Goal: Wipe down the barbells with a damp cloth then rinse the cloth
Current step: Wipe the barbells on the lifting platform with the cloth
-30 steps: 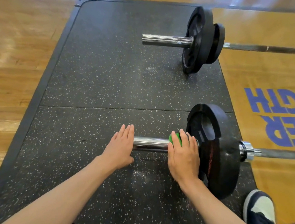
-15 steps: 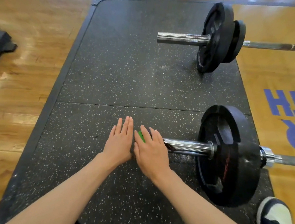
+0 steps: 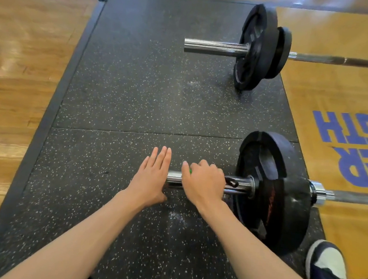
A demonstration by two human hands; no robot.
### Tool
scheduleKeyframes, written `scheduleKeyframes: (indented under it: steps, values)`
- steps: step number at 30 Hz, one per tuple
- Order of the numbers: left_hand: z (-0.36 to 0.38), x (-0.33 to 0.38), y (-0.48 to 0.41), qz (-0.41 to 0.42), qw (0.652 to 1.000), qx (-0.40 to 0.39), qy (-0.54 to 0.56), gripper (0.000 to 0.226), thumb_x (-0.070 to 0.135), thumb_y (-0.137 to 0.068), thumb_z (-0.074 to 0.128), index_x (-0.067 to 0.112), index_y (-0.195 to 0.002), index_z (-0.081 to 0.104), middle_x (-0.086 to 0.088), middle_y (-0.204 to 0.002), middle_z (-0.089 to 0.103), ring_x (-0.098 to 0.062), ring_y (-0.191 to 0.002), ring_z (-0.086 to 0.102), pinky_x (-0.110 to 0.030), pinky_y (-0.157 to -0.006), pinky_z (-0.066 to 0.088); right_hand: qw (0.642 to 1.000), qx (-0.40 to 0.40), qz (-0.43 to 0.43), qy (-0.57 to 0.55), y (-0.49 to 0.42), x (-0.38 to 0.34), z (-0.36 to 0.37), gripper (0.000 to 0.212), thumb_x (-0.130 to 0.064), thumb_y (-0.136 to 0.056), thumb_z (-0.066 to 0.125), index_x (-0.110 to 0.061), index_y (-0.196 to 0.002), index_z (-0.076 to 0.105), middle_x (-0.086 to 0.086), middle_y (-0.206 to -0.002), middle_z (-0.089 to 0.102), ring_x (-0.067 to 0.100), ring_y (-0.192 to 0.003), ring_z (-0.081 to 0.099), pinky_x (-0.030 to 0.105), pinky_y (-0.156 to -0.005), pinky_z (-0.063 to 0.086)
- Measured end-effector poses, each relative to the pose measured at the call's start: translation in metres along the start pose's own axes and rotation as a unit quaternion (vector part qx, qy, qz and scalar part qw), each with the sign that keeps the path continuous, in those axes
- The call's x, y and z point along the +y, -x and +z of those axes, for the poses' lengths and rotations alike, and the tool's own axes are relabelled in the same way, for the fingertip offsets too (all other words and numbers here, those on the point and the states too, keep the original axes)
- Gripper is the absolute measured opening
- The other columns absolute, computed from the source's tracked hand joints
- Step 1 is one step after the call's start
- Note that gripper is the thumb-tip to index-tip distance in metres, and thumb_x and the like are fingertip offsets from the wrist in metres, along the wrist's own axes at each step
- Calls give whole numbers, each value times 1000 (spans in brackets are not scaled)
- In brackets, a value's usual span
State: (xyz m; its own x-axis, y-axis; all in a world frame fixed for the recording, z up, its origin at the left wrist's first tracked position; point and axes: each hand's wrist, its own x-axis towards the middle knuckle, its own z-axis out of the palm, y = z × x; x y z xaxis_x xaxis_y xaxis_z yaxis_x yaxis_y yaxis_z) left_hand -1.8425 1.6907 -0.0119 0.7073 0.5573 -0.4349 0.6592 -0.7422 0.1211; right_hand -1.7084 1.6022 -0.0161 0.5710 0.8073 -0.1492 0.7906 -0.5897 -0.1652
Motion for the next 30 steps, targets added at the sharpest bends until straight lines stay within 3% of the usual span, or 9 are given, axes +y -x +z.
scheduleKeyframes:
  steps: [2,5,8,12,16,20,23,26,30]
  values:
    - [0,-1,-3,3,1000,7,9,130,37,-81,79,8,-154,-24,-9,-165,-24,-30,-152,-21,-42,-124,-3,998,32,-49,-12,11,0,4,53,-41,-103,25,-19,-92,73,2,-93,67,27,-79,56,40,-76,40]
    - [1,0,-9,-4,1000,17,26,121,39,-85,75,8,-157,-19,-10,-167,-17,-30,-153,-16,-43,-125,1,991,90,-91,-37,30,34,14,35,-30,-106,32,-18,-110,65,-1,-104,60,24,-90,52,40,-90,43]
    - [1,2,-13,-7,1000,5,20,124,46,-85,75,7,-157,-17,-10,-167,-17,-32,-153,-16,-45,-126,3,994,102,-7,-38,25,62,1,41,-31,-105,30,-19,-89,66,-1,-89,58,23,-81,49,42,-86,45]
    - [1,4,-9,-14,1000,7,23,126,48,-83,76,8,-157,-17,-9,-167,-16,-31,-153,-17,-44,-126,2,992,-54,113,9,-13,49,-22,71,-51,-103,17,-13,-86,74,8,-91,70,29,-83,59,39,-87,45]
    - [2,3,-10,-20,1000,8,10,119,47,-84,75,9,-159,-10,-3,-167,-15,-30,-153,-16,-44,-126,5,987,-147,65,-8,-30,-7,-19,70,-54,-99,20,-11,-100,74,13,-101,72,31,-93,65,36,-78,44]
    - [7,0,-12,-22,1000,17,-3,104,39,-94,68,11,-159,-9,-5,-168,-15,-28,-153,-18,-42,-124,4,998,-11,-56,-28,6,-19,0,58,-45,-100,22,-19,-94,74,3,-97,69,28,-85,63,39,-80,42]
    - [3,4,-11,-21,1000,5,-8,118,49,-85,74,9,-159,-9,-4,-167,-17,-30,-153,-16,-44,-126,5,989,65,-115,-68,34,25,13,40,-35,-106,33,-19,-126,64,1,-124,62,25,-111,58,41,-100,43]
    - [0,5,-10,-14,1000,15,-8,124,54,-82,74,9,-158,-12,-6,-167,-18,-30,-153,-17,-44,-126,2,994,86,-47,-55,51,73,16,50,-39,-107,34,-15,-150,45,8,-155,42,29,-146,36,48,-124,24]
    - [1,7,-9,10,1000,25,11,129,56,-79,74,11,-157,-18,-3,-166,-20,-25,-152,-20,-40,-124,-6,993,96,49,-49,42,71,13,61,-47,-104,28,-10,-145,53,12,-153,44,32,-145,35,48,-125,19]
